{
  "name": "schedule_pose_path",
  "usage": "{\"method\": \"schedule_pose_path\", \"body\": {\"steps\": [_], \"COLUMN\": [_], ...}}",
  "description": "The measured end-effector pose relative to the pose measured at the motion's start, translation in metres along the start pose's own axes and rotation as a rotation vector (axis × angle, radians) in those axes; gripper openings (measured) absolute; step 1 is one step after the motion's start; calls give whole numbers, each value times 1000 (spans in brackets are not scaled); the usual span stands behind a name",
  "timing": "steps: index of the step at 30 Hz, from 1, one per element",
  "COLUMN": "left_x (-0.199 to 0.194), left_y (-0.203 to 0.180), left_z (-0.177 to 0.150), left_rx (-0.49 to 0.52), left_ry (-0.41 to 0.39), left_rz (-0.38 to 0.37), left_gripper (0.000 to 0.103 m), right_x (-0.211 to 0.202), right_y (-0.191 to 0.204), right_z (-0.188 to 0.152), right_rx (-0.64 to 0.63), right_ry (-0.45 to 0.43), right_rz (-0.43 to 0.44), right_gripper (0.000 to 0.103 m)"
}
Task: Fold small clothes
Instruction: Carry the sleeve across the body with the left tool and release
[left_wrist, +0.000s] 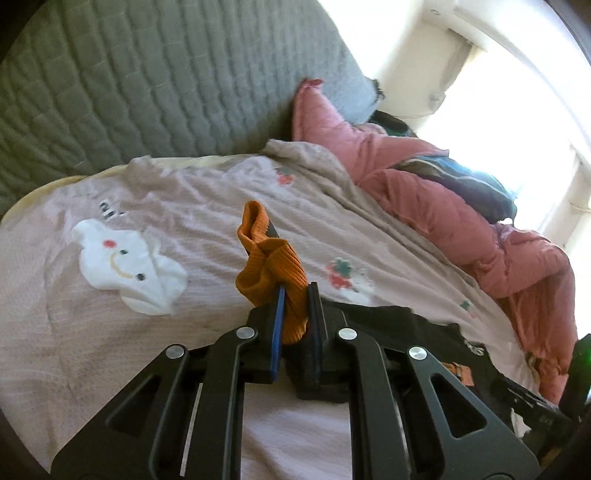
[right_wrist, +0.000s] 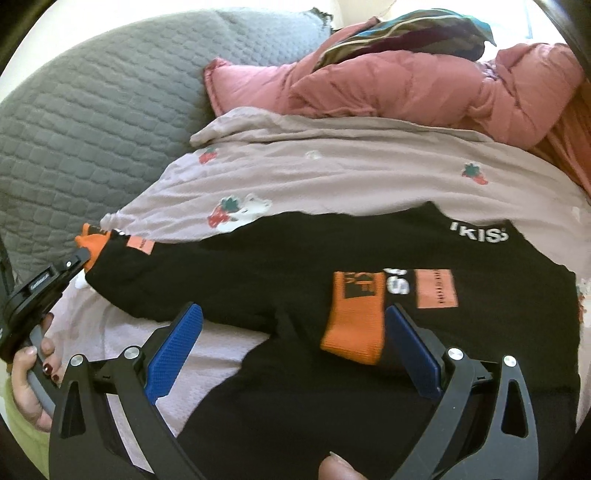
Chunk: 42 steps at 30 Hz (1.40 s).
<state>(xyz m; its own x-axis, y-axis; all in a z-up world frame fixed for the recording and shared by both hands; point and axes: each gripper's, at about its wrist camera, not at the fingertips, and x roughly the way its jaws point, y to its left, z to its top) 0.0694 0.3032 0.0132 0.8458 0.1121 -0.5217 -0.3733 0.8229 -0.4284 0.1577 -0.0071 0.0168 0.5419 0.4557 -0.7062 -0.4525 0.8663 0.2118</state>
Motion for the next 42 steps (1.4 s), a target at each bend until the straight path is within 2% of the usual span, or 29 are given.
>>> {"method": "schedule_pose_path", "body": {"steps": [11,18,25,35,42], "left_x": [-9,-1,13,29,37], "left_y": [-81,-135,-182,-230,-242], "left_z": [-4,-20,-42,-75,-102], "left_rx": [142,221,276,369,444], "left_ry": [19,72,128,214,284], "left_rz": [-83,-144,-211,-291,-411], "left_gripper": [5,5,3,3,7], "right_x": [-37,-54,-70,-85,-79], "right_y": [-53,-83,-119,-159,-166], "right_z": [-2,-10,-19,-32,-37], "right_rx": [122,189,264,348,367], "right_ry": [-62,-76,-98,-111,-97], "right_rz": [-19,-20,-57,-106,-119], "right_gripper": [98,98,98,98,98]}}
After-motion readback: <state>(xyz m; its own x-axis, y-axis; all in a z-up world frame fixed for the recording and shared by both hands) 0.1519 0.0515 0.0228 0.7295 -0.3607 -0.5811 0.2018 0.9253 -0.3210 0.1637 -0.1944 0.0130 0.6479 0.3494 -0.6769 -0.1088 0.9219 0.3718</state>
